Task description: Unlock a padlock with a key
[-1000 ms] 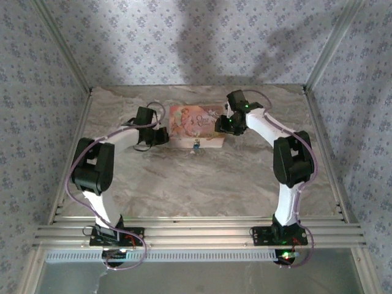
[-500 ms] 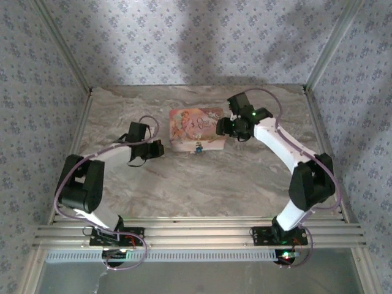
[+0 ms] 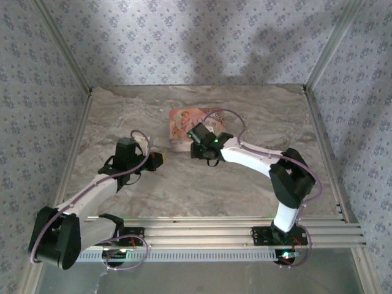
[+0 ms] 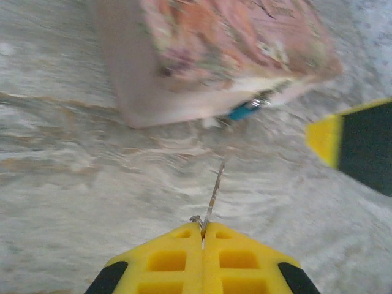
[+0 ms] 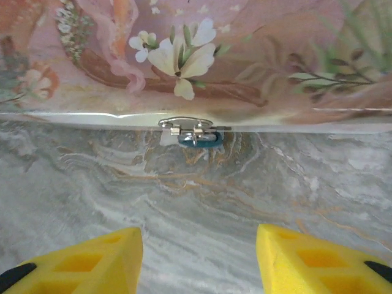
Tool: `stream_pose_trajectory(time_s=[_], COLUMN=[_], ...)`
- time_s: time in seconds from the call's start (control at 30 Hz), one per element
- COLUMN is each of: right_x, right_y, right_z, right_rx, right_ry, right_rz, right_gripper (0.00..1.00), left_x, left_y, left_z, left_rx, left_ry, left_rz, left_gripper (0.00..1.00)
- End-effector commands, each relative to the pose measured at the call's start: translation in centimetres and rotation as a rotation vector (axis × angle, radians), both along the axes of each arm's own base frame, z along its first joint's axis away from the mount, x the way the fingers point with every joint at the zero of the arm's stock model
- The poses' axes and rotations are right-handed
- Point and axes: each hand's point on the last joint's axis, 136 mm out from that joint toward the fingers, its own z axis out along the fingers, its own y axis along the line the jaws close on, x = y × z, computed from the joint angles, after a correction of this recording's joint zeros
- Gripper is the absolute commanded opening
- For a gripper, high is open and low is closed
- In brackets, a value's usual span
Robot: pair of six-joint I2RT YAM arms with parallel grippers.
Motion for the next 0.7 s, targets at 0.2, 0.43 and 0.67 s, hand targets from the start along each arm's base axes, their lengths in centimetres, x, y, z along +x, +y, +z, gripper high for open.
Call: stream_pose_trajectory(time_s=[0.2, 0.43, 0.67], right_x=[4.2, 4.7, 4.9], right_y=[1.4, 1.3, 0.7], right_z=[-0.9, -2.2, -3.2], right_rx=[-0.054, -0.079, -0.110], right_ry=[-0.168, -0.193, -0.196], right_rz=[-0.067, -0.111, -0.155], right_gripper=[0.49, 0.49, 0.47], left_x=[-2.8, -3.0, -3.3], left_y=[-2.9, -2.7, -2.5], left_z=[0.7, 0.6, 0.2], left_rx=[-0.110, -0.099, -0.090], left_ry=[-0.064, -0.087, -0.076], left_rz=[-0.174, -0.177, -0.179], left_gripper=[0.00, 0.00, 0.00])
